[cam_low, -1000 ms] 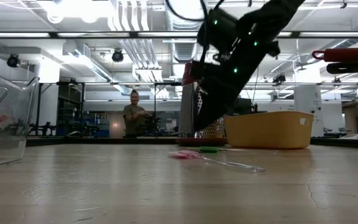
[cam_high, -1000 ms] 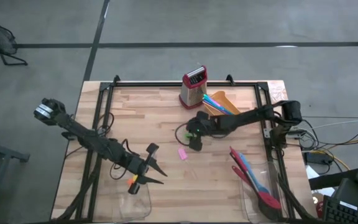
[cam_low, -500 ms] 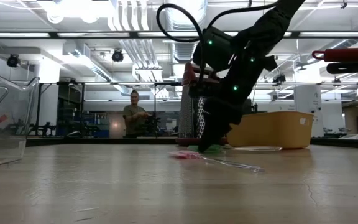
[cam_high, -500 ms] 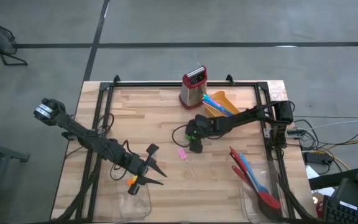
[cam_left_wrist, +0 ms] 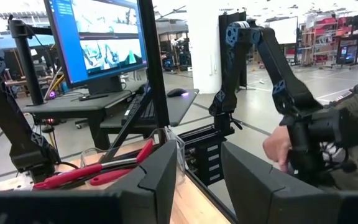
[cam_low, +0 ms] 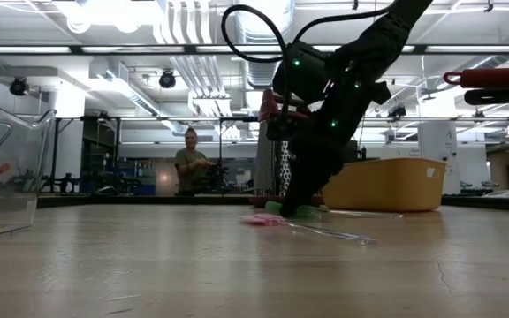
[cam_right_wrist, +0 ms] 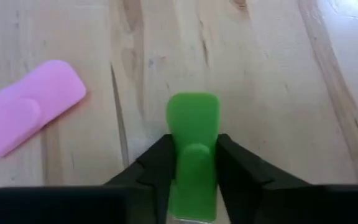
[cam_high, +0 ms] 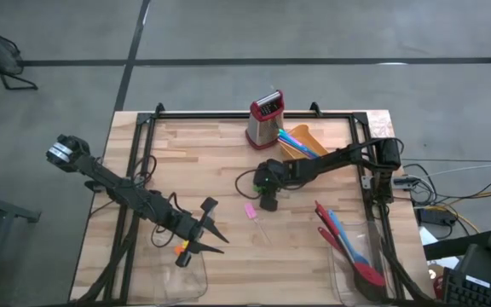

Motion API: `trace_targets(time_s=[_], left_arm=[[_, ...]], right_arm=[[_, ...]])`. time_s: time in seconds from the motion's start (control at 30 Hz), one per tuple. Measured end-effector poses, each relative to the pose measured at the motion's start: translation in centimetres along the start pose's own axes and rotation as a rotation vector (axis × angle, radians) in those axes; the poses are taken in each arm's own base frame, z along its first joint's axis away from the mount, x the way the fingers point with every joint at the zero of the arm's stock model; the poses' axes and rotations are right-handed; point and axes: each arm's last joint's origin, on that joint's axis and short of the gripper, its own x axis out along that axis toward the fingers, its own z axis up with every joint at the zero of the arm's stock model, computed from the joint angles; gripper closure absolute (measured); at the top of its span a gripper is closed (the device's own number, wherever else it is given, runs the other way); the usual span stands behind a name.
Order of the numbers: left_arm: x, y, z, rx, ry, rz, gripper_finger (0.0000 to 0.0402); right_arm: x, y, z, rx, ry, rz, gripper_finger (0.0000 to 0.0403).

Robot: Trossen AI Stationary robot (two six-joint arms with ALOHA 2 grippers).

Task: Pick & Place Kitchen Items
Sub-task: Put the green spatula into the left transparent bin

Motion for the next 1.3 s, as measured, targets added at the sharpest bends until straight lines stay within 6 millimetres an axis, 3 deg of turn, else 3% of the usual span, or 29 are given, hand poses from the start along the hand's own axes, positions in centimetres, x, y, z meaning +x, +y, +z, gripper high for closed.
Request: trace_targets(time_s=[0.2,0.4,0.67,0.93,1.07,1.3], left_arm=[[0.0,0.0,-0.1,0.000,0.008,0.000,0.0268],[0.0,0.0,-0.5,0.020,0.047,0.008,0.0268],[-0.1,0.5,-1.3,0.013,0.143,0.157,0.0268],[-0.2,1.7,-1.7,0.042,0.190,0.335,0.0268],[-0.3,2.3,-1.9,0.034,0.207,0.458,0.0268],[-0.4,2.6,-2.1,-0.006,0.214,0.471,0.0268]], right_arm=[[-2.3,0.8,0.5,-0.024,-0.037,0.038,0.0362],[-4.9,2.6,1.2,-0.062,-0.114,0.086,0.0376],[-8.9,6.4,1.6,-0.122,-0.260,0.080,0.0378],[-13.4,11.1,1.5,-0.235,-0.524,0.018,0.0378],[-14.5,12.9,1.4,-0.296,-0.624,-0.011,0.0378],[-15.0,14.1,1.2,-0.323,-0.705,-0.163,0.0378]])
